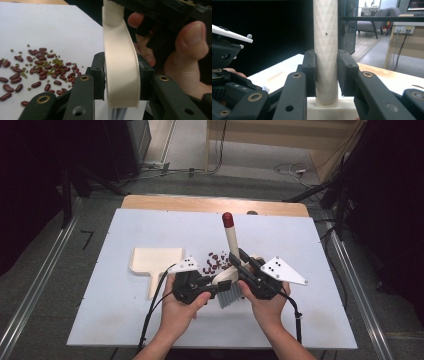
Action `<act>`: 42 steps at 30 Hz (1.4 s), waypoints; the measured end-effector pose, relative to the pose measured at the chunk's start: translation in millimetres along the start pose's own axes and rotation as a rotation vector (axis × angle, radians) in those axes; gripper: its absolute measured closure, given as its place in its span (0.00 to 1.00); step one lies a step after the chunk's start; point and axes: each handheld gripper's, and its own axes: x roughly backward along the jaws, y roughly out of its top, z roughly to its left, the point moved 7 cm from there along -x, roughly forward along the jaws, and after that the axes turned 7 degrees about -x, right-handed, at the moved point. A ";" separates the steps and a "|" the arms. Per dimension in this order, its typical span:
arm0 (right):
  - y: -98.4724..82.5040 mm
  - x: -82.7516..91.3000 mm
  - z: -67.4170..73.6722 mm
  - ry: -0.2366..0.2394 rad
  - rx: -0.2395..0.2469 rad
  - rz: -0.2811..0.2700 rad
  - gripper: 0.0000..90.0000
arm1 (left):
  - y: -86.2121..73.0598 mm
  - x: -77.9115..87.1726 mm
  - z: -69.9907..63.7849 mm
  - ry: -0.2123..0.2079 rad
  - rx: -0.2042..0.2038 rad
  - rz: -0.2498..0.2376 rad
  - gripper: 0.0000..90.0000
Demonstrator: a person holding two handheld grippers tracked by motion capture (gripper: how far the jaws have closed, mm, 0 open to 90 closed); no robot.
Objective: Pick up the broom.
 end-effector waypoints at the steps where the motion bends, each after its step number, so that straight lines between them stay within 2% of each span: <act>1: -0.4 0.1 0.5 -0.003 0.000 0.004 0.77 | -0.2 0.1 0.4 0.000 -0.002 0.004 0.76; 6: 0.9 0.8 2.0 -0.001 0.001 -0.008 0.77 | 1.4 3.3 -0.8 0.016 -0.020 -0.001 0.77; 8: 2.0 0.2 2.3 0.016 0.001 -0.008 0.77 | 1.8 5.0 -0.1 0.026 -0.034 0.004 0.77; 9: 2.9 -0.8 1.8 0.039 0.000 0.000 0.77 | 2.0 5.8 1.0 0.024 -0.041 0.006 0.77; 11: 3.2 -1.0 1.6 0.050 -0.004 0.011 0.76 | 2.3 8.2 4.3 0.013 -0.051 0.015 0.77; 13: 4.5 -2.3 0.5 0.091 0.014 0.042 0.71 | 3.0 12.3 9.1 0.017 -0.079 0.024 0.77; 14: 6.3 -3.0 -2.0 0.140 0.022 0.079 0.64 | 3.9 14.2 11.4 0.017 -0.093 0.022 0.77; 17: 12.4 0.9 -10.1 0.203 0.028 0.100 0.58 | 7.9 25.4 20.9 0.007 -0.141 0.016 0.77; 18: 14.6 2.2 -14.8 0.230 0.026 0.115 0.56 | 9.3 30.4 24.5 -0.004 -0.169 0.009 0.77; 20: 15.9 2.4 -19.4 0.245 0.023 0.127 0.54 | 9.8 37.7 30.1 -0.007 -0.217 0.009 0.77; 23: 17.3 4.6 -32.7 0.277 0.010 0.158 0.52 | 7.7 45.7 35.2 -0.048 -0.289 0.011 0.77; 26: 15.8 7.3 -45.5 0.327 0.026 0.178 0.49 | 2.4 52.3 40.3 -0.101 -0.338 0.045 0.77; 28: 12.2 8.6 -52.4 0.375 0.059 0.208 0.48 | -1.0 54.7 42.6 -0.126 -0.347 0.066 0.77; 29: 12.2 8.6 -52.4 0.375 0.059 0.208 0.48 | -2.5 55.3 43.2 -0.133 -0.349 0.075 0.77; 30: 10.8 9.2 -53.1 0.396 0.068 0.222 0.47 | -3.6 55.5 43.5 -0.138 -0.352 0.083 0.77; 32: 7.2 9.9 -54.2 0.415 0.088 0.265 0.47 | -6.7 55.4 43.2 -0.160 -0.360 0.107 0.77; 36: -6.2 11.2 -46.5 0.531 0.082 0.366 0.46 | -9.7 54.7 40.0 -0.199 -0.368 0.130 0.77; 39: -16.0 10.6 -38.8 0.577 0.097 0.421 0.43 | -11.9 53.8 36.3 -0.223 -0.379 0.154 0.77; 42: -22.8 11.1 -31.4 0.625 0.104 0.465 0.45 | -13.8 52.3 34.0 -0.241 -0.384 0.170 0.77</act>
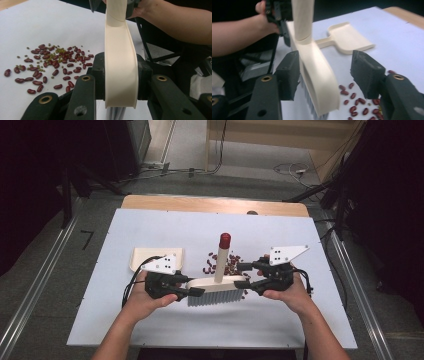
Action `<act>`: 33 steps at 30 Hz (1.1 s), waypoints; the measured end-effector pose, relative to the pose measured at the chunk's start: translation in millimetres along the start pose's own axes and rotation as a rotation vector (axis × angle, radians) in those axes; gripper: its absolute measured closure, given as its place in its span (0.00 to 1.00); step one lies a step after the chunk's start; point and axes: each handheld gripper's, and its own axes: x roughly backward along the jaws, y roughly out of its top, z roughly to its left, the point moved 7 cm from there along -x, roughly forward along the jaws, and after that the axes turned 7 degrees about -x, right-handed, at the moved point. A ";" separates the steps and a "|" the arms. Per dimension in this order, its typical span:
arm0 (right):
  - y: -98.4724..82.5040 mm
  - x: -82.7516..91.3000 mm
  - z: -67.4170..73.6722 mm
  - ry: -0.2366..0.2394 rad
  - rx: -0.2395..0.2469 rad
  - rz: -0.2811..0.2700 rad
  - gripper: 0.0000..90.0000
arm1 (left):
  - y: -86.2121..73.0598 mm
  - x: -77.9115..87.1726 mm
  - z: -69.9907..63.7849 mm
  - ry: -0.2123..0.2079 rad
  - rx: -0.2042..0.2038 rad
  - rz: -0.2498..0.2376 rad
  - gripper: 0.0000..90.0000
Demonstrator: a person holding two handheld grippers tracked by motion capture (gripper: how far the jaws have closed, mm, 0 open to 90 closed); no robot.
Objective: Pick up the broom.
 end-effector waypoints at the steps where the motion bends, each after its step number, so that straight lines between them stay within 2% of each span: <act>1: -2.0 -2.1 2.2 0.013 0.007 0.018 0.46 | -0.2 -0.6 -0.5 -0.005 0.000 0.003 0.77; 4: -8.8 -9.9 8.6 0.065 0.027 0.073 0.50 | -1.2 -2.9 -2.6 -0.022 -0.004 0.019 0.77; 6: -13.9 -16.1 10.9 0.071 0.048 0.118 0.51 | -1.6 -4.9 -4.4 -0.036 -0.008 0.027 0.77; 11: -19.6 -27.3 17.6 0.100 0.066 0.169 0.55 | -1.8 -9.8 -8.0 -0.058 -0.017 0.041 0.77; 14: -21.1 -30.2 19.7 0.128 0.060 0.177 0.59 | -2.2 -11.1 -9.4 -0.070 -0.021 0.047 0.77; 18: -21.9 -30.2 21.6 0.177 0.045 0.178 0.70 | -2.2 -11.4 -11.0 -0.091 -0.019 0.046 0.77; 21: -24.6 -30.9 23.6 0.212 0.034 0.197 0.72 | -3.9 -11.9 -11.9 -0.113 -0.020 0.056 0.77; 25: -25.3 -30.8 24.1 0.211 0.048 0.197 0.73 | -4.1 -11.8 -9.5 -0.125 -0.008 0.029 0.76; 27: -23.3 -30.1 23.5 0.200 0.043 0.176 0.73 | -3.1 -10.0 -6.4 -0.096 0.003 -0.006 0.75; 28: -22.7 -30.4 22.8 0.190 0.047 0.169 0.73 | -3.3 -8.5 -3.9 -0.067 0.009 -0.017 0.72; 31: -20.7 -28.7 16.6 0.131 0.044 0.149 0.73 | -6.3 -1.4 5.2 0.023 0.031 -0.042 0.58; 33: -19.5 -24.4 10.0 0.100 0.024 0.128 0.73 | -8.2 2.8 9.5 0.052 0.049 -0.059 0.48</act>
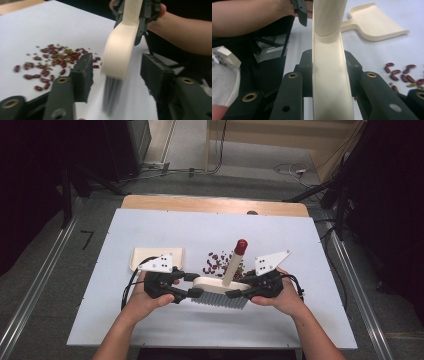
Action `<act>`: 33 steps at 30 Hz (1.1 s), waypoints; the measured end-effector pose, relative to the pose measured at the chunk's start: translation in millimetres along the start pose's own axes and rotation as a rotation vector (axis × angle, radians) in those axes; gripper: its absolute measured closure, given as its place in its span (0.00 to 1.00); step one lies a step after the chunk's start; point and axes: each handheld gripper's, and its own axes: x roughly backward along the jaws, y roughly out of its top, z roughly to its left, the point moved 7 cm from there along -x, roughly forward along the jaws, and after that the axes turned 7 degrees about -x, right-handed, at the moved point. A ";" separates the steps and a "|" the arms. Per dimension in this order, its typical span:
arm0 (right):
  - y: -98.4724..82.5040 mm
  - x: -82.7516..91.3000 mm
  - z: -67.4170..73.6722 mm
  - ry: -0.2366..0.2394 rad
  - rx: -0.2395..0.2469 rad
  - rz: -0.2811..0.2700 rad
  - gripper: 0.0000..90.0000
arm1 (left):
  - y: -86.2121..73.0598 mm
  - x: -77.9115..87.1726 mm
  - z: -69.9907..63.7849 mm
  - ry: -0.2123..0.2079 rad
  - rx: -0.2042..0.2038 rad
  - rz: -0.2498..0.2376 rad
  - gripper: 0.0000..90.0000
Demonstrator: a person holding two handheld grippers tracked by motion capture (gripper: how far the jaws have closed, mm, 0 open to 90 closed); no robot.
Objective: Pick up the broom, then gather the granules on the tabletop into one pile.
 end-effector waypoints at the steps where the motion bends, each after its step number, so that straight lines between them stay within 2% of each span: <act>1: 0.0 0.0 0.0 0.000 0.000 0.000 0.73 | -0.5 2.1 2.7 0.023 0.010 -0.012 0.48; 4: 1.8 6.5 -8.8 -0.057 -0.037 -0.027 0.73 | -1.6 9.2 10.2 0.084 0.037 -0.050 0.37; 5: 2.3 10.7 -16.7 -0.119 -0.067 -0.046 0.73 | -2.2 11.1 11.9 0.099 0.045 -0.056 0.31; 6: 2.3 10.7 -16.7 -0.119 -0.067 -0.046 0.73 | -2.6 12.3 13.5 0.114 0.052 -0.059 0.31; 7: 2.2 12.1 -19.6 -0.142 -0.074 -0.050 0.73 | -3.4 13.6 15.6 0.139 0.060 -0.061 0.27; 9: 1.6 16.2 -27.2 -0.208 -0.099 -0.068 0.73 | -5.9 16.5 18.6 0.179 0.069 -0.066 0.17; 10: 1.2 21.7 -34.8 -0.273 -0.130 -0.093 0.73 | -6.9 18.1 19.4 0.189 0.076 -0.070 0.06; 11: 1.2 21.7 -34.8 -0.273 -0.130 -0.093 0.73 | -7.7 19.8 21.0 0.208 0.083 -0.074 0.06; 13: 0.7 27.5 -40.7 -0.337 -0.152 -0.108 0.73 | -8.9 23.5 22.8 0.227 0.088 -0.085 0.01; 18: -1.4 44.2 -55.9 -0.491 -0.215 -0.153 0.73 | -11.2 35.3 27.7 0.277 0.114 -0.131 0.00; 20: -3.7 52.7 -62.4 -0.544 -0.245 -0.165 0.73 | -12.9 38.8 28.4 0.290 0.111 -0.130 0.00; 25: -7.5 67.9 -73.1 -0.655 -0.266 -0.188 0.73 | -16.2 43.8 28.8 0.311 0.112 -0.130 0.00; 30: -13.5 79.9 -85.9 -0.790 -0.305 -0.175 0.73 | -19.3 51.3 27.2 0.350 0.118 -0.133 0.00; 33: -18.3 86.2 -94.8 -0.815 -0.333 -0.184 0.73 | -23.5 58.2 24.9 0.371 0.130 -0.129 0.00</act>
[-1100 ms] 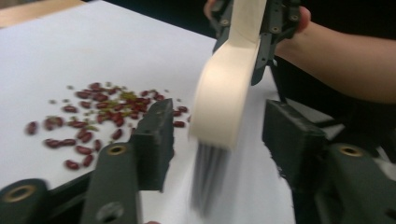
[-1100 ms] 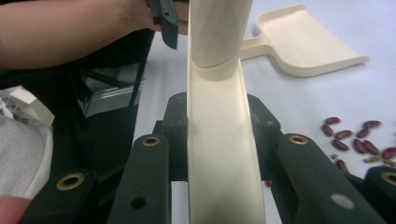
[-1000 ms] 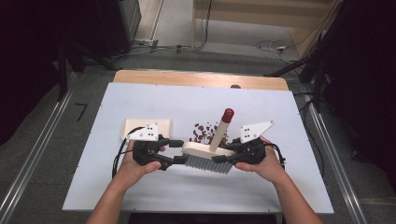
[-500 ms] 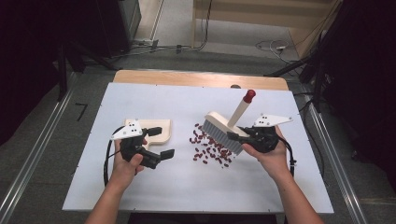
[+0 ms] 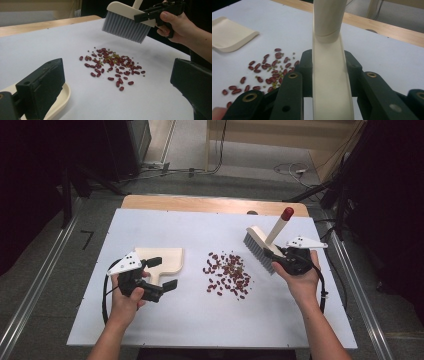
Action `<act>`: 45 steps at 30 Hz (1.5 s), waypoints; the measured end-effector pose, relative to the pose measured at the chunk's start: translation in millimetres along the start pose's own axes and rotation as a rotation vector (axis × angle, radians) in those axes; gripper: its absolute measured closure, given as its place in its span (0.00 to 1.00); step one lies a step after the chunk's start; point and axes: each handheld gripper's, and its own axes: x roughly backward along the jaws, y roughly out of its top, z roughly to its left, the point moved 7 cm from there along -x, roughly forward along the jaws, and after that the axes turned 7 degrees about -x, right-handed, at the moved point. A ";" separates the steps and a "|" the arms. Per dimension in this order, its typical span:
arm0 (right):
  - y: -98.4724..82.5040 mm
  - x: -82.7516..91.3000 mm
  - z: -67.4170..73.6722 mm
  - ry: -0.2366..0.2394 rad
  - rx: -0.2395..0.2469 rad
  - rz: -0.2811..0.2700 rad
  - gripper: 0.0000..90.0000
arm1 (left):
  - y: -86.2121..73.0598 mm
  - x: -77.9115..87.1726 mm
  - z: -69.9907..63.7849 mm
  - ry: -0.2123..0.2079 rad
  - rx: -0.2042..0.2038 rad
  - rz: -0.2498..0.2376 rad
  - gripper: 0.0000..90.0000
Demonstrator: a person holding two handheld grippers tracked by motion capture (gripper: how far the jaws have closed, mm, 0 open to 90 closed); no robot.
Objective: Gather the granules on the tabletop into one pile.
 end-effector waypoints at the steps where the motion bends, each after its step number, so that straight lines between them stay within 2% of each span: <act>1: -0.7 -1.4 -3.1 -0.010 -0.005 -0.002 0.73 | -1.7 2.9 0.2 0.007 0.002 0.002 0.00; 4: -5.1 -7.7 -10.3 -0.062 -0.001 0.008 0.73 | -7.7 10.9 1.7 0.039 0.006 0.002 0.00; 8: -10.1 -15.3 -14.1 -0.100 0.004 0.020 0.73 | -16.5 20.8 0.2 0.068 0.002 0.008 0.00; 11: -13.3 -22.3 -14.9 -0.120 0.000 0.030 0.73 | -19.3 25.5 -0.3 0.082 0.003 0.000 0.00; 14: -17.5 -31.3 -11.5 -0.139 0.016 0.054 0.73 | -20.3 26.8 1.9 0.091 0.015 -0.008 0.00; 20: -21.2 -44.0 5.8 -0.123 0.037 0.073 0.73 | -24.6 25.0 3.4 0.087 0.018 0.001 0.00; 25: -27.1 -50.8 27.4 -0.099 0.102 0.102 0.73 | -27.4 24.2 5.4 0.085 0.015 0.010 0.01; 28: -29.9 -52.2 34.3 -0.093 0.117 0.106 0.73 | -27.5 24.1 5.2 0.087 0.010 0.013 0.01; 36: -31.4 -46.4 45.2 -0.057 0.109 0.107 0.73 | -27.7 23.9 5.5 0.086 0.008 0.016 0.01; 45: -32.7 -44.6 53.6 -0.054 0.131 0.113 0.73 | -28.5 23.1 5.0 0.081 0.004 0.028 0.01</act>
